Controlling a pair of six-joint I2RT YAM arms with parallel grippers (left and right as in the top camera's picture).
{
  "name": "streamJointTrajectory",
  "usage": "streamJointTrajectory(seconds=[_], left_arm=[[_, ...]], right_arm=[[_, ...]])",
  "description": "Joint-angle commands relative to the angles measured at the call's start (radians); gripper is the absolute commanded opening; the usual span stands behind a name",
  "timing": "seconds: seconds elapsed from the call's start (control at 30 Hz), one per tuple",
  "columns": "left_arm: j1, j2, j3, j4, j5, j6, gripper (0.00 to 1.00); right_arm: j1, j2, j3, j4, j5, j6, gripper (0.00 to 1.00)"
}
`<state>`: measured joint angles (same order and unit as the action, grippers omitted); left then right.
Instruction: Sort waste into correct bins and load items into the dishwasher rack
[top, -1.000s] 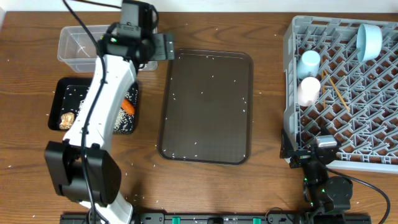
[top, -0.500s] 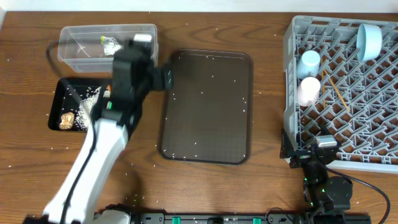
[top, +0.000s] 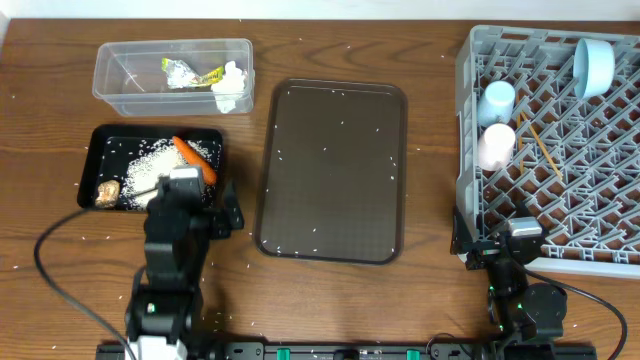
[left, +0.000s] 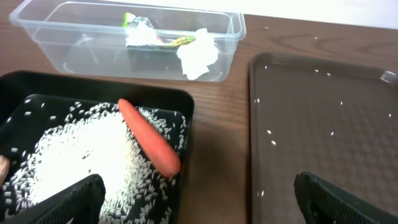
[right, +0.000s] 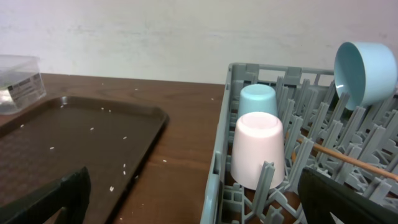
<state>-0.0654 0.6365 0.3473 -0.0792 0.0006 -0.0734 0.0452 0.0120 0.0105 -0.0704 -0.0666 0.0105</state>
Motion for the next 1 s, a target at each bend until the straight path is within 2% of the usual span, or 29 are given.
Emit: streamJointTrajectory(seconds=[0.0, 0.33, 0.67, 0.97], left_arm=[[0.022, -0.110, -0.073, 0.013, -0.009, 0.010, 0.98], [0.102, -0.426, -0.270, 0.016, -0.008, -0.017, 0.98], [0.104, -0.520, -0.344, 0.016, -0.012, -0.006, 0.98], [0.102, -0.635, -0.343, 0.010, -0.015, 0.002, 0.98]], right_arm=[[-0.001, -0.007, -0.005, 0.000, 0.010, -0.012, 0.99], [-0.001, -0.007, -0.005, 0.000, 0.010, -0.012, 0.99], [-0.001, -0.007, -0.005, 0.000, 0.010, -0.012, 0.99], [-0.001, -0.007, -0.005, 0.000, 0.010, -0.012, 0.99]])
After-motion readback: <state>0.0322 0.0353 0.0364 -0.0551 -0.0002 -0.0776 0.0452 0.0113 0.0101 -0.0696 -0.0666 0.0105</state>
